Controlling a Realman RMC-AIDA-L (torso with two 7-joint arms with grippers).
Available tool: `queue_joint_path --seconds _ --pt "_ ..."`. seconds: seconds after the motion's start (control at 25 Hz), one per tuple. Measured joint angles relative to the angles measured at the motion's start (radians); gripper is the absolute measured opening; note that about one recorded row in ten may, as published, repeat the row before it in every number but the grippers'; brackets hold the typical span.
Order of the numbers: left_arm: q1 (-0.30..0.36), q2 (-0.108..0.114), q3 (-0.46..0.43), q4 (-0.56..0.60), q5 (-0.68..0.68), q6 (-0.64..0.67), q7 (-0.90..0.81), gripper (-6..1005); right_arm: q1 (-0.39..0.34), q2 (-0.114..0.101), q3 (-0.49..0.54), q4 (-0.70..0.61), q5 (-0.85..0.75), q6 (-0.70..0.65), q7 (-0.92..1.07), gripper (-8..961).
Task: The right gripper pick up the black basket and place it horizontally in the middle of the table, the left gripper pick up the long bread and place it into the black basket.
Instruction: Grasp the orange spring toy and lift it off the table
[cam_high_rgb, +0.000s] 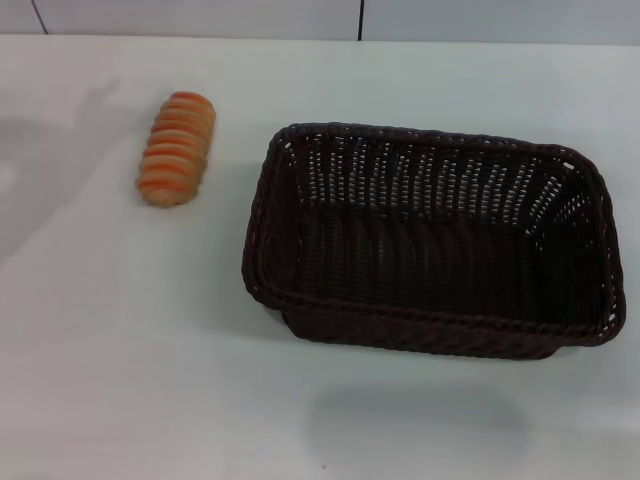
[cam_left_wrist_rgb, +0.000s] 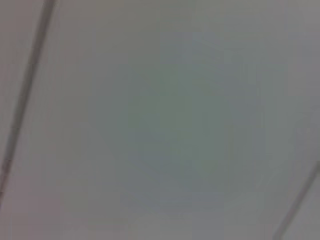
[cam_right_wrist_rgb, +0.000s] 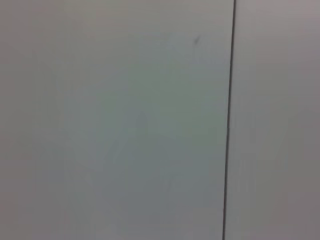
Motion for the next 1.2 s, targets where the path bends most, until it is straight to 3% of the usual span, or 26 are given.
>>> queue_joint_path --seconds 0.2,0.44,0.84,1.2 --pt "-0.068 -0.008 0.011 -0.106 0.26 -0.151 -0.169 695 0.011 -0.002 0.0 -0.012 0.0 0.001 0.0 329" --pt "-0.132 -0.011 0.124 -0.116 0.536 -0.174 -0.371 692 0.02 -0.002 0.001 -0.026 0.0 0.001 0.0 329" --pt "-0.185 -0.016 0.268 -0.053 0.688 -0.166 -0.554 688 0.02 -0.004 0.001 -0.028 -0.008 0.001 0.0 329" --pt "-0.206 -0.018 0.395 0.095 0.738 -0.016 -0.688 684 0.022 -0.005 0.001 -0.028 -0.013 -0.002 0.0 328"
